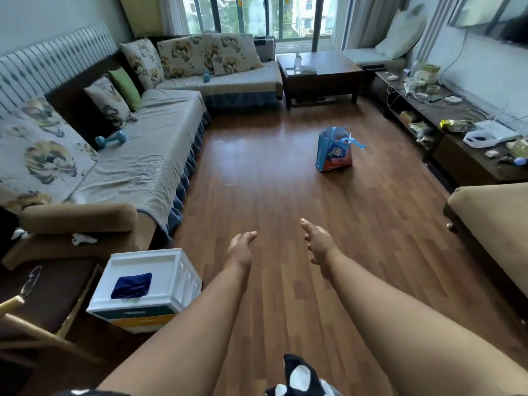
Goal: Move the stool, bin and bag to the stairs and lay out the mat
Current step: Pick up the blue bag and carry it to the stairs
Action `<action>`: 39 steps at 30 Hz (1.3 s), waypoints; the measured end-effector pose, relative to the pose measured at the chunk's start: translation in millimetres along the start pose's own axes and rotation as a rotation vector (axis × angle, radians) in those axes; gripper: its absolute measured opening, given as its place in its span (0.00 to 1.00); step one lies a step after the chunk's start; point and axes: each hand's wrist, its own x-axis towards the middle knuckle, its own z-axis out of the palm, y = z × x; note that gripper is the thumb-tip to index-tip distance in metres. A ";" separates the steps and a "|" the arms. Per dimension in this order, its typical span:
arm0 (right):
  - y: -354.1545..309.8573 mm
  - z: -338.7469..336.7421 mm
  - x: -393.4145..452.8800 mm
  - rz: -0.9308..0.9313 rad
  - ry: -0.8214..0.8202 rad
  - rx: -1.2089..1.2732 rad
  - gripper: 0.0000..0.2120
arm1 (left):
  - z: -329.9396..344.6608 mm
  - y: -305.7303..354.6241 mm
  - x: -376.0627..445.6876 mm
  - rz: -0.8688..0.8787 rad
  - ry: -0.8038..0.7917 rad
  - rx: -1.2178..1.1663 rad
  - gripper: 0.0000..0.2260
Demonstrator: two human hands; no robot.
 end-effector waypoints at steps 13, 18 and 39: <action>-61.3 -30.5 118.9 0.043 0.091 0.092 0.26 | 75.5 59.8 113.9 -0.045 0.014 0.028 0.10; -93.9 -30.3 179.2 0.056 0.167 0.151 0.26 | 106.7 103.1 182.5 -0.048 -0.073 0.062 0.12; -181.7 -91.3 387.7 0.091 0.384 0.261 0.25 | 263.3 203.5 383.0 -0.070 -0.243 0.218 0.14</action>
